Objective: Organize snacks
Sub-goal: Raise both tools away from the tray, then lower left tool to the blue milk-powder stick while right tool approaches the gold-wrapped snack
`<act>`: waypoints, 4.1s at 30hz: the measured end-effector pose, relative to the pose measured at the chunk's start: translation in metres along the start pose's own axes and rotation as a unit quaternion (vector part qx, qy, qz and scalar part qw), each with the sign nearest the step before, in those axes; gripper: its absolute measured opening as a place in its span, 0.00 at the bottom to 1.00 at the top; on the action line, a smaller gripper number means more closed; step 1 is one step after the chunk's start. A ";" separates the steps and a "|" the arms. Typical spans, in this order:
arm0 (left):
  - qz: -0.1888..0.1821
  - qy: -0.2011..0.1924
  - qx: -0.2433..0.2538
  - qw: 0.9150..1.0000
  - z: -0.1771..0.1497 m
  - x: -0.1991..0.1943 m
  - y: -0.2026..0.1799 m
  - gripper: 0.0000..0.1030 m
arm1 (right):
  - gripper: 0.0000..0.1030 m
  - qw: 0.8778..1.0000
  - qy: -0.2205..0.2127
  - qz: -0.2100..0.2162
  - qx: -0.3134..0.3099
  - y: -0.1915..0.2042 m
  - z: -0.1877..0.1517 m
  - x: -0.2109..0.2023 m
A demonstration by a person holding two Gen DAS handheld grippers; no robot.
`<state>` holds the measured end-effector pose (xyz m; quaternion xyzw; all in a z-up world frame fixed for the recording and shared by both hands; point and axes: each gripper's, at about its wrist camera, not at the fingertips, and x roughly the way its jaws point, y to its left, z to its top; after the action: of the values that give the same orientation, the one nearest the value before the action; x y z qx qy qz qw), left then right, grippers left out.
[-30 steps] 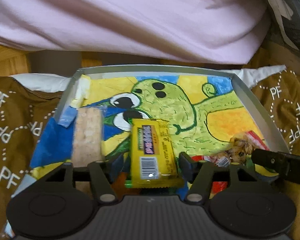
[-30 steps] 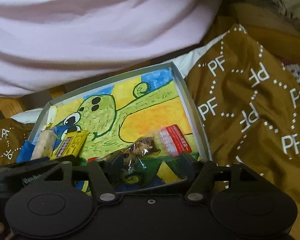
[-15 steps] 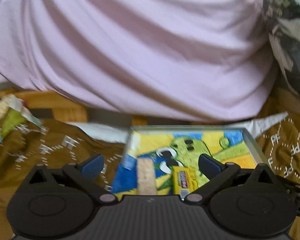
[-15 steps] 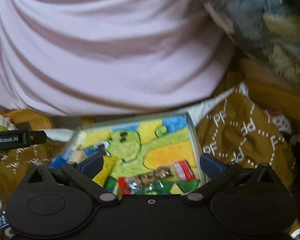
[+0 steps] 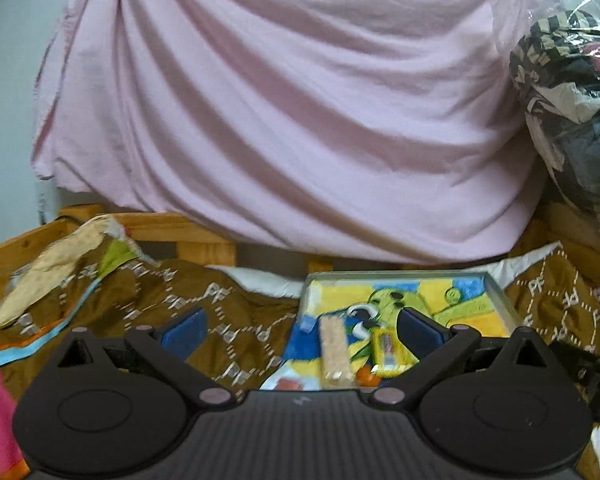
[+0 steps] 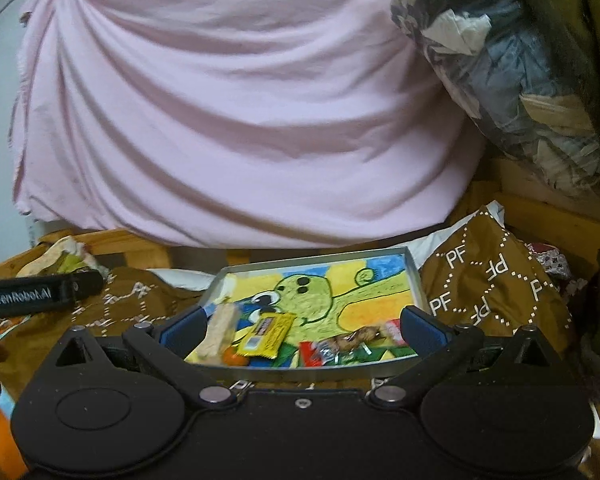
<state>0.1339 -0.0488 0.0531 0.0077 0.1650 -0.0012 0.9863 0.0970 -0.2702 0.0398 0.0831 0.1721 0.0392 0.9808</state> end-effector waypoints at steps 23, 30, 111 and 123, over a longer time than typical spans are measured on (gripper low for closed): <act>0.057 0.060 0.016 0.996 -0.057 -0.093 0.037 1.00 | 0.99 0.998 0.044 0.038 -0.002 0.035 -0.045 -0.071; 0.075 0.088 0.010 0.993 -0.065 -0.099 0.046 1.00 | 0.99 0.997 0.070 0.032 -0.004 0.039 -0.057 -0.078; 0.007 0.297 -0.021 0.955 -0.060 0.086 0.112 1.00 | 0.99 0.952 0.240 0.165 -0.094 0.079 -0.087 0.107; -0.061 0.283 0.095 0.953 -0.078 0.110 0.103 1.00 | 0.97 0.945 0.271 0.169 -0.067 0.078 -0.098 0.126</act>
<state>0.2126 0.0559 -0.0548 0.0909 0.4362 -0.0746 0.8921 0.1777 -0.1653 -0.0794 0.0316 0.4119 0.2369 0.8793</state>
